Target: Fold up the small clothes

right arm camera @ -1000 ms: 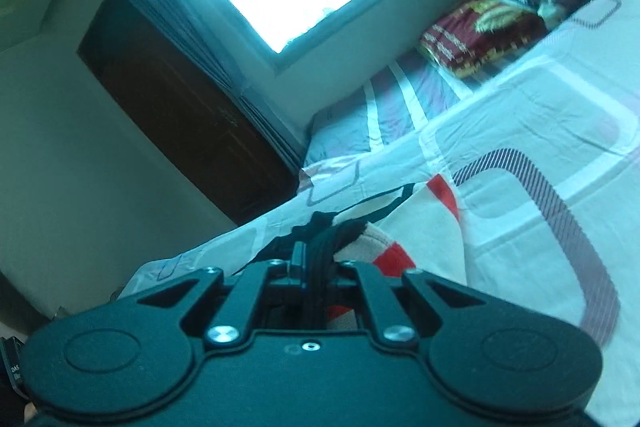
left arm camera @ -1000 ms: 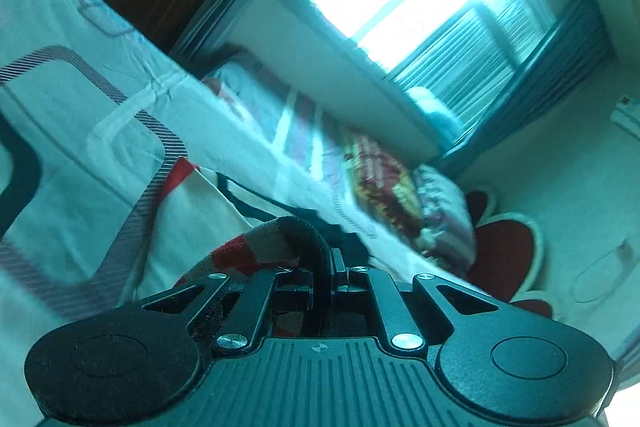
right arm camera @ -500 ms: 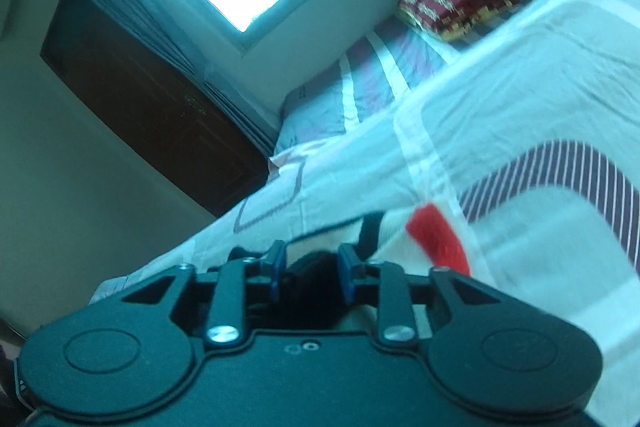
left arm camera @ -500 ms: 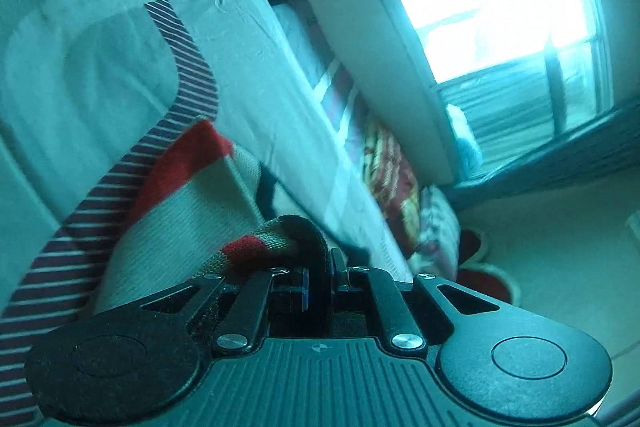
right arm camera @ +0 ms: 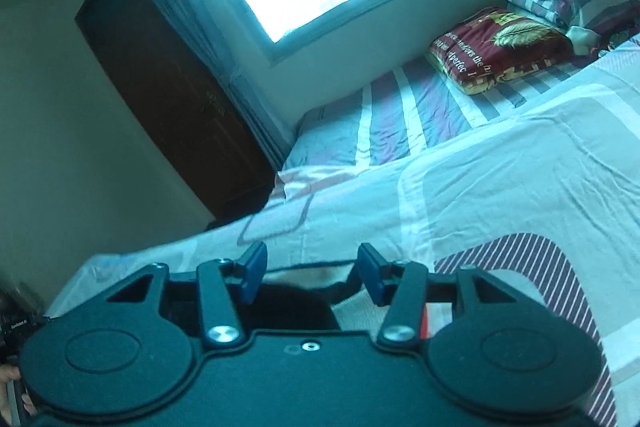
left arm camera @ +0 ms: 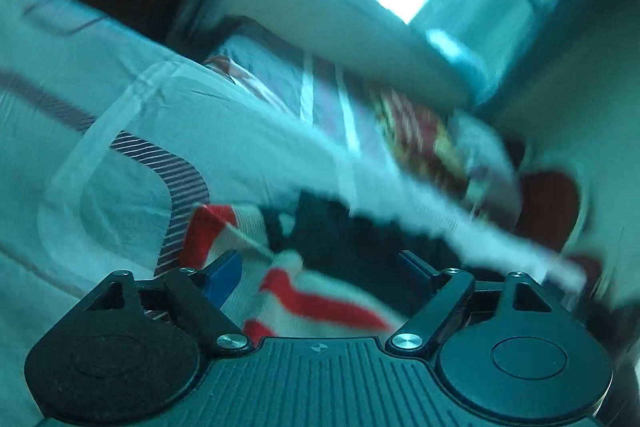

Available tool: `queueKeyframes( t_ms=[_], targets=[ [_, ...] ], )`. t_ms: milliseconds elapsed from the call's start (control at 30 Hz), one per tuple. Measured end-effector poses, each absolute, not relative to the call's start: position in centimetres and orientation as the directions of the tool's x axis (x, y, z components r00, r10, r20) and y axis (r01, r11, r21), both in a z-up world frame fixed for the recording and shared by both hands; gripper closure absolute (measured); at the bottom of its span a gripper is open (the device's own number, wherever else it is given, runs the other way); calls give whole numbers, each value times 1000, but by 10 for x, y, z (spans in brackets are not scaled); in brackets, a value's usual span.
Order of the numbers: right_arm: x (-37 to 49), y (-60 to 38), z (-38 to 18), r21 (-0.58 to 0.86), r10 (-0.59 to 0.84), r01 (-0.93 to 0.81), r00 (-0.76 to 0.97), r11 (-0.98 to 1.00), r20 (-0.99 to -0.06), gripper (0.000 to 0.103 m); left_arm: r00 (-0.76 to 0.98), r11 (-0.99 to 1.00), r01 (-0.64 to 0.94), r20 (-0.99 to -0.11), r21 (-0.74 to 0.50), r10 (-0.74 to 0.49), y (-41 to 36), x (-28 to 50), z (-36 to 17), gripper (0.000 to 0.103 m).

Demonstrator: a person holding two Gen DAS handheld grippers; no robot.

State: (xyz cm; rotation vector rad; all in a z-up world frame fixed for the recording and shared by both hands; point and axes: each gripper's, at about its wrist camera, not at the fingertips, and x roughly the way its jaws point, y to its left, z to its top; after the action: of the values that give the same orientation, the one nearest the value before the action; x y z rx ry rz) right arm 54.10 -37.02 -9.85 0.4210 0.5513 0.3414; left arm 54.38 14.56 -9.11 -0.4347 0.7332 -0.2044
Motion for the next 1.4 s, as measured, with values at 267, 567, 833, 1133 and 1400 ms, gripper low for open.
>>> queueKeyframes(
  t_ms=[267, 567, 833, 1133, 1400],
  targets=[
    [546, -329, -118, 256, 349, -239, 703, 937, -620, 68, 683, 985, 89, -711, -149, -170, 112, 535, -94, 84],
    [539, -314, -123, 68, 243, -265, 715, 962, -656, 96, 727, 993, 66, -677, -102, -118, 133, 494, -100, 97],
    [514, -304, -89, 99, 322, -324, 764, 941, -559, 70, 812, 998, 61, -580, -20, -61, 114, 493, -63, 31],
    [558, -184, -126, 20, 395, -505, 649, 863, -650, 71, 701, 967, 252, -684, -29, -203, 12, 572, -92, 31],
    [556, -290, -122, -141, 265, -464, 701, 875, -662, 57, 700, 959, 283, -682, -8, -212, 80, 523, -103, 43]
  ],
)
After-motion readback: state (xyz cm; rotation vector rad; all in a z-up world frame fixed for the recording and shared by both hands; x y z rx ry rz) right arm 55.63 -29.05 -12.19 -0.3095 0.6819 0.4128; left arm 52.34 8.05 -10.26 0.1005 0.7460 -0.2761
